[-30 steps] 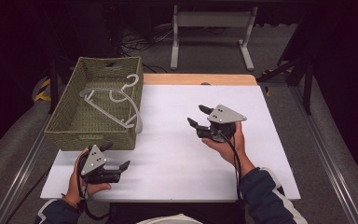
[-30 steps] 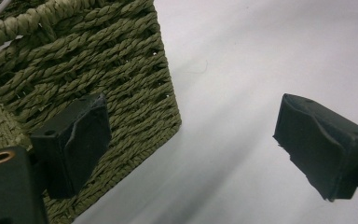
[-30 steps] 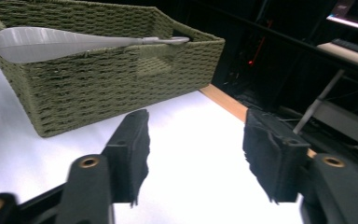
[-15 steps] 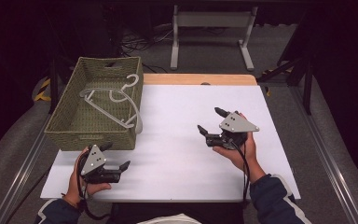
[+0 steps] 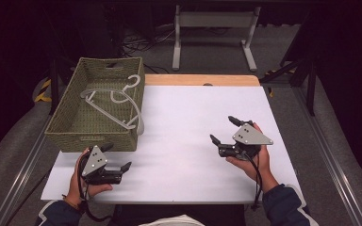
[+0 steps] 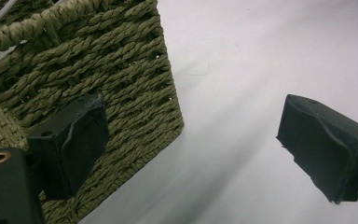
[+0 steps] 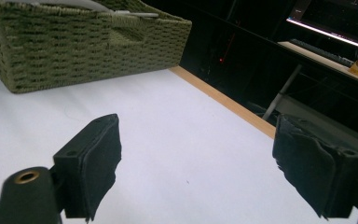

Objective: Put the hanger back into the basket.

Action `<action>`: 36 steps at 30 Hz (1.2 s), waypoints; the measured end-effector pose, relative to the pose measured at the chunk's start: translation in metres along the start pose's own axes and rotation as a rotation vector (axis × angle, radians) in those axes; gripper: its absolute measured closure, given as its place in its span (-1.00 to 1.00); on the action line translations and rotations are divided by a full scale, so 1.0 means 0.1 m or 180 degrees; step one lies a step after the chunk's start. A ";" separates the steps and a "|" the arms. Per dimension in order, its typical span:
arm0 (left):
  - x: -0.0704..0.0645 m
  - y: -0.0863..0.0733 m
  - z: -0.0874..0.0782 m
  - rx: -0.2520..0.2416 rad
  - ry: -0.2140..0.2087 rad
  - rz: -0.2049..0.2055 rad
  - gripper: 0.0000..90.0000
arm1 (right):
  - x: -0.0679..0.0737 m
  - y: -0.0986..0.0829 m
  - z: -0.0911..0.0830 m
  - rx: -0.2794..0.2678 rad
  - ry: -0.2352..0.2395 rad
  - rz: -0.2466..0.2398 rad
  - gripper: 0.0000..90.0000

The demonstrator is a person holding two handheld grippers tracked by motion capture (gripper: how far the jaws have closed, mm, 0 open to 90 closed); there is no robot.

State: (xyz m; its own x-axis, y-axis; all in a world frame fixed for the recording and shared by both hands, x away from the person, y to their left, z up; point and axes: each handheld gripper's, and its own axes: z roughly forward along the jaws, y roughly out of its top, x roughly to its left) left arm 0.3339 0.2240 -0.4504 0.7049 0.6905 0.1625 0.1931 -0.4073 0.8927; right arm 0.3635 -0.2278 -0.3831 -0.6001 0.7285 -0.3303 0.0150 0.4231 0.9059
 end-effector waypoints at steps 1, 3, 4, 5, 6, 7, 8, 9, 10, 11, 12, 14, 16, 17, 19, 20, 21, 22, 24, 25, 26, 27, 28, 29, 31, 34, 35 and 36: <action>0.00 0.00 0.00 0.0000 -0.0003 0.0000 -0.79 | 0.01 -0.02 -0.01 0.0004 -0.0016 -0.0015 -0.64; 0.00 0.00 0.01 0.0004 -0.0014 -0.0007 -0.79 | 0.02 -0.05 -0.04 0.0008 -0.0047 -0.0029 -0.65; 0.00 0.00 0.01 0.0002 -0.0014 -0.0008 -0.79 | 0.02 -0.07 -0.05 0.0006 -0.0037 -0.0024 -0.66; 0.00 0.00 0.01 -0.0001 -0.0018 -0.0013 -0.79 | 0.02 -0.09 -0.06 0.0032 -0.0037 -0.0020 -0.66; 0.00 0.00 0.01 -0.0002 -0.0021 -0.0017 -0.79 | 0.03 -0.11 -0.06 0.0055 -0.0046 -0.0013 -0.66; 0.00 0.00 0.01 -0.0003 -0.0020 -0.0018 -0.79 | 0.04 -0.13 -0.07 0.0085 -0.0052 -0.0010 -0.67; 0.00 0.00 0.01 -0.0005 -0.0022 -0.0019 -0.79 | 0.05 -0.16 -0.08 0.0112 -0.0058 -0.0024 -0.67; 0.00 0.00 0.01 -0.0004 -0.0028 -0.0021 -0.79 | 0.06 -0.18 -0.09 0.0131 -0.0066 -0.0037 -0.67; 0.00 0.00 0.01 0.0005 -0.0030 -0.0016 -0.79 | 0.07 -0.20 -0.10 0.0137 -0.0070 -0.0034 -0.67; 0.00 0.00 0.01 -0.0008 -0.0023 -0.0019 -0.80 | 0.07 -0.22 -0.12 0.0138 -0.0064 -0.0029 -0.67; 0.01 0.00 0.01 -0.0022 -0.0038 -0.0027 -0.80 | 0.08 -0.24 -0.14 0.0146 -0.0077 -0.0030 -0.68; 0.01 0.01 0.01 -0.0020 -0.0026 -0.0022 -0.80 | 0.08 -0.29 -0.17 0.0171 -0.0109 0.0012 -0.70; 0.00 0.01 0.02 -0.0026 -0.0037 -0.0018 -0.81 | 0.10 -0.35 -0.20 0.0198 -0.0129 0.0026 -0.70; 0.00 0.02 0.03 -0.0024 -0.0045 -0.0003 -0.81 | 0.10 -0.35 -0.20 0.0198 -0.0129 0.0026 -0.70; 0.00 0.02 0.04 -0.0017 -0.0047 0.0002 -0.81 | 0.12 -0.42 -0.24 0.0240 -0.0163 0.0003 -0.72; 0.00 0.02 0.04 -0.0014 -0.0049 0.0002 -0.81 | 0.12 -0.42 -0.24 0.0240 -0.0163 0.0003 -0.72; 0.00 0.02 0.04 -0.0021 -0.0048 -0.0006 -0.81 | 0.12 -0.45 -0.26 0.0265 -0.0171 0.0018 -0.73; 0.00 0.02 0.04 -0.0029 -0.0033 0.0005 -0.81 | 0.13 -0.48 -0.28 0.0290 -0.0186 0.0039 -0.74; 0.01 0.03 0.03 -0.0039 -0.0033 -0.0005 -0.82 | 0.13 -0.53 -0.31 0.0318 -0.0195 0.0121 -0.76; 0.01 0.03 0.03 -0.0051 -0.0032 -0.0005 -0.82 | 0.14 -0.55 -0.32 0.0326 -0.0209 0.0121 -0.76; 0.01 0.03 0.03 -0.0051 -0.0032 -0.0005 -0.83 | 0.15 -0.56 -0.33 0.0335 -0.0221 0.0104 -0.76; 0.01 0.03 0.03 -0.0055 -0.0032 -0.0010 -0.83 | 0.15 -0.56 -0.33 0.0335 -0.0221 0.0104 -0.76; 0.01 0.03 0.03 -0.0044 -0.0028 0.0000 -0.83 | 0.15 -0.59 -0.35 0.0344 -0.0206 0.0120 -0.77; 0.01 0.03 0.03 -0.0044 -0.0031 0.0005 -0.83 | 0.16 -0.61 -0.35 0.0363 -0.0203 0.0119 -0.77; 0.00 0.03 0.03 -0.0044 -0.0031 0.0005 -0.84 | 0.17 -0.62 -0.35 0.0378 -0.0204 0.0108 -0.77; 0.01 0.03 0.02 -0.0042 -0.0027 0.0002 -0.84 | 0.18 -0.62 -0.33 0.0377 -0.0201 0.0073 -0.79; 0.01 0.03 0.02 -0.0042 -0.0020 0.0014 -0.84 | 0.18 -0.62 -0.33 0.0371 -0.0183 0.0079 -0.79; 0.01 0.03 0.02 -0.0038 -0.0013 0.0021 -0.84 | 0.18 -0.62 -0.32 0.0374 -0.0173 0.0072 -0.79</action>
State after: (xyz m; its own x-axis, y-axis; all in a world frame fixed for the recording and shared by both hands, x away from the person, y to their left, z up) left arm 0.3364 0.2219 -0.4481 0.7089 0.6853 0.1668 0.1803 -0.4047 0.8965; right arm 0.3256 -0.2581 -0.4370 -0.5544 0.7653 -0.3270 0.1236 0.4642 0.8770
